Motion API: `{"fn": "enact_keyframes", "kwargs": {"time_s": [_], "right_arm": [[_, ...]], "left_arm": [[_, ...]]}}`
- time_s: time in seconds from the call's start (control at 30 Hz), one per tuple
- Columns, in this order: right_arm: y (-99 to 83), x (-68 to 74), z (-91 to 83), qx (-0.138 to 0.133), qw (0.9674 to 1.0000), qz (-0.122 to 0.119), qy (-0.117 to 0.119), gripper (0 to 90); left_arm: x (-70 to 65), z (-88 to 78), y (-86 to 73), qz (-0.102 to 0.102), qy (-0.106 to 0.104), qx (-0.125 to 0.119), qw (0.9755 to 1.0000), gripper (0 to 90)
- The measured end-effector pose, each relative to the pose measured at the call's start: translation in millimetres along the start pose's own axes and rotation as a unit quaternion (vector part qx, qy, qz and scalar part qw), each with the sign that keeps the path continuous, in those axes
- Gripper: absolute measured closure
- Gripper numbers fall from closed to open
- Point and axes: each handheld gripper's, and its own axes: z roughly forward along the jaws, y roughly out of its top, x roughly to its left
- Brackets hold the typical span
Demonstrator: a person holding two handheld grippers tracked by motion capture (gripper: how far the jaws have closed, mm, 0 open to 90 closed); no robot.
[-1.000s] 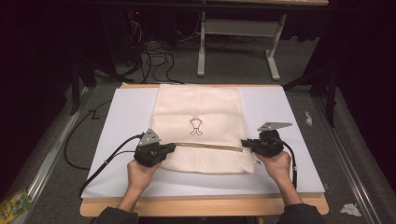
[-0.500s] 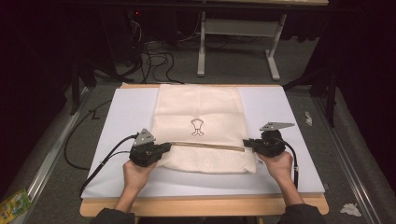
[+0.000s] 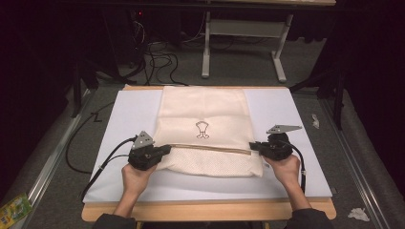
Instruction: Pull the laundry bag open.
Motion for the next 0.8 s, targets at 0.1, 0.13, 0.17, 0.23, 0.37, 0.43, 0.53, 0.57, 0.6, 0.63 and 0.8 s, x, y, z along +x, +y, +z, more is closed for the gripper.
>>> {"fn": "enact_keyframes", "kwargs": {"time_s": [0.1,0.13,0.17,0.23,0.37,0.43,0.53,0.57,0.6,0.63,0.8], "right_arm": [[-0.6,-1.3,-1.3,0.001,1.0,0.002,-0.001,88.4],[-0.6,-1.4,-1.8,0.002,1.0,0.003,-0.003,88.4],[-0.7,-2.0,-2.0,0.0,1.0,0.003,-0.001,88.4],[-0.7,-2.1,-2.6,-0.001,1.0,0.003,-0.002,88.4],[-1.3,-3.3,-2.9,-0.001,1.0,0.007,-0.003,88.4],[-1.3,-2.9,-2.9,-0.002,1.0,0.006,-0.004,88.4],[-1.1,-3.2,-2.9,-0.001,1.0,0.006,-0.003,88.4],[-1.1,-3.3,-3.0,-0.002,1.0,0.004,-0.003,88.4],[-1.1,-3.1,-3.1,-0.004,1.0,0.004,-0.003,88.4],[-1.1,-3.1,-3.2,-0.004,1.0,0.003,-0.003,88.4],[-1.3,-4.3,-3.7,-0.002,1.0,0.006,-0.006,88.4]], "left_arm": [[2.4,-1.9,-1.0,-0.006,-0.001,-0.001,1.0,87.1],[2.6,-2.0,-1.3,-0.007,-0.002,-0.002,1.0,87.1],[2.7,-2.7,-1.3,-0.006,-0.001,0.0,1.0,87.1],[3.8,-4.3,-1.1,-0.004,0.002,0.001,1.0,87.1],[6.9,-8.9,-1.5,-0.009,0.007,-0.005,0.9999,87.1],[7.2,-9.6,-2.2,-0.008,0.01,-0.005,0.9999,87.1],[8.2,-9.2,-3.0,-0.012,0.005,-0.004,0.9999,87.1],[8.3,-9.1,-2.9,-0.013,0.005,-0.005,0.9999,87.1],[8.4,-9.2,-2.8,-0.013,0.005,-0.005,0.9999,87.1],[8.5,-9.7,-2.7,-0.013,0.005,-0.006,0.9999,87.1],[12.0,-15.0,-3.5,-0.016,0.014,-0.009,0.9997,87.1]]}}
